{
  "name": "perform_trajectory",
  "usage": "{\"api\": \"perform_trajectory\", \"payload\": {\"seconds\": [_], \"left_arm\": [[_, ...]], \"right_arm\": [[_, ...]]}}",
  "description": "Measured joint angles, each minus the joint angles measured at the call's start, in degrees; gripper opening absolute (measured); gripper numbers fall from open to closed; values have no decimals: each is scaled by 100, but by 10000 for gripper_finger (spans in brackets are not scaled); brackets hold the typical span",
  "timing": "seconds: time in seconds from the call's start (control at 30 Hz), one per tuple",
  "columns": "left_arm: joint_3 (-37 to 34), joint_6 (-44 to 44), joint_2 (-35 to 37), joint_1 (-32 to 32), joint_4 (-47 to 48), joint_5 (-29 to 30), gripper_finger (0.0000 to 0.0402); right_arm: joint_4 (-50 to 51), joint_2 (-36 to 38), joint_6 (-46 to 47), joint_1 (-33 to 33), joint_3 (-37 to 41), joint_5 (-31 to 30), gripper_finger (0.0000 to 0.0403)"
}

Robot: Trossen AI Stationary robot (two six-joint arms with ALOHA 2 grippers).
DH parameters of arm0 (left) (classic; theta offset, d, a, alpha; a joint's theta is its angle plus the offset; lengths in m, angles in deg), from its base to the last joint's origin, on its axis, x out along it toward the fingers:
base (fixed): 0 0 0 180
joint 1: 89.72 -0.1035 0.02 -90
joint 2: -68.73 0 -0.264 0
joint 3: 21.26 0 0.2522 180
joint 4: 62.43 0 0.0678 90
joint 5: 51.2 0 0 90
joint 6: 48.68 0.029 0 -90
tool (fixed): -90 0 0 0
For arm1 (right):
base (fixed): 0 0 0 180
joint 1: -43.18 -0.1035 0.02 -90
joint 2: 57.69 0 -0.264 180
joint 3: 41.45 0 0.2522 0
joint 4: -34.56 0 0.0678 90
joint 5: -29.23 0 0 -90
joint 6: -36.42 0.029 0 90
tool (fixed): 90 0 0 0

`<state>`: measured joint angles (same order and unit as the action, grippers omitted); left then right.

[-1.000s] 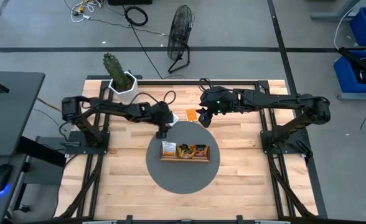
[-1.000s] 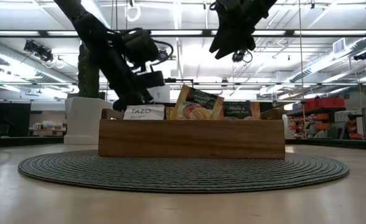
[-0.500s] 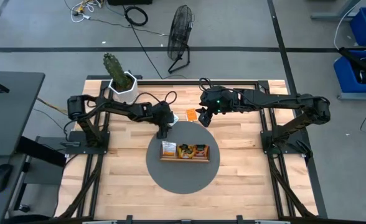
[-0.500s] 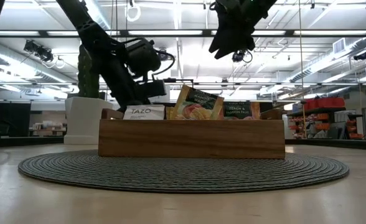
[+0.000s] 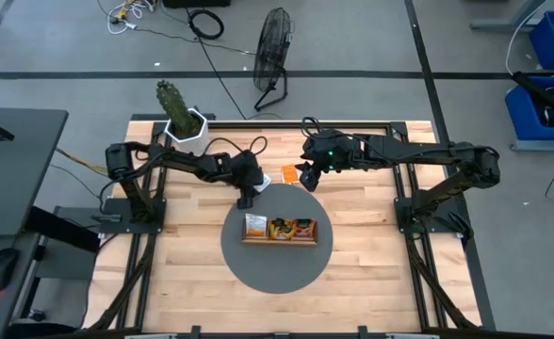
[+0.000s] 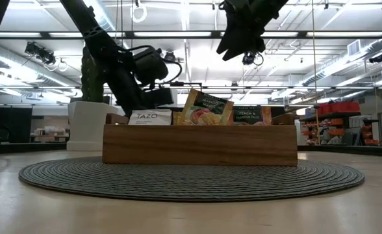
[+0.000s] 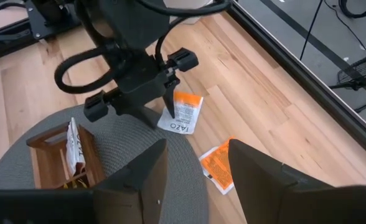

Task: Pick & Place Tea
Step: Put the white orange tea bag into the left section of the wooden organizer

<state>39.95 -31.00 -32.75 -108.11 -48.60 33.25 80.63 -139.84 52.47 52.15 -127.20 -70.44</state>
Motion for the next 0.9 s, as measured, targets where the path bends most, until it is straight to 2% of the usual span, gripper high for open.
{"api": "perform_trajectory", "payload": {"seconds": [0.13,0.23,0.5,0.9], "left_arm": [[-1,11,9,-6,-29,87,175],[-1,11,9,-19,3,91,149],[-1,-59,9,-20,88,84,13],[150,-611,324,-42,568,60,2]], "right_arm": [[-9,0,1,0,0,0,176],[-15,0,0,0,0,-19,176],[-19,0,2,0,0,-50,176],[-20,-2,151,0,0,-48,176]]}}
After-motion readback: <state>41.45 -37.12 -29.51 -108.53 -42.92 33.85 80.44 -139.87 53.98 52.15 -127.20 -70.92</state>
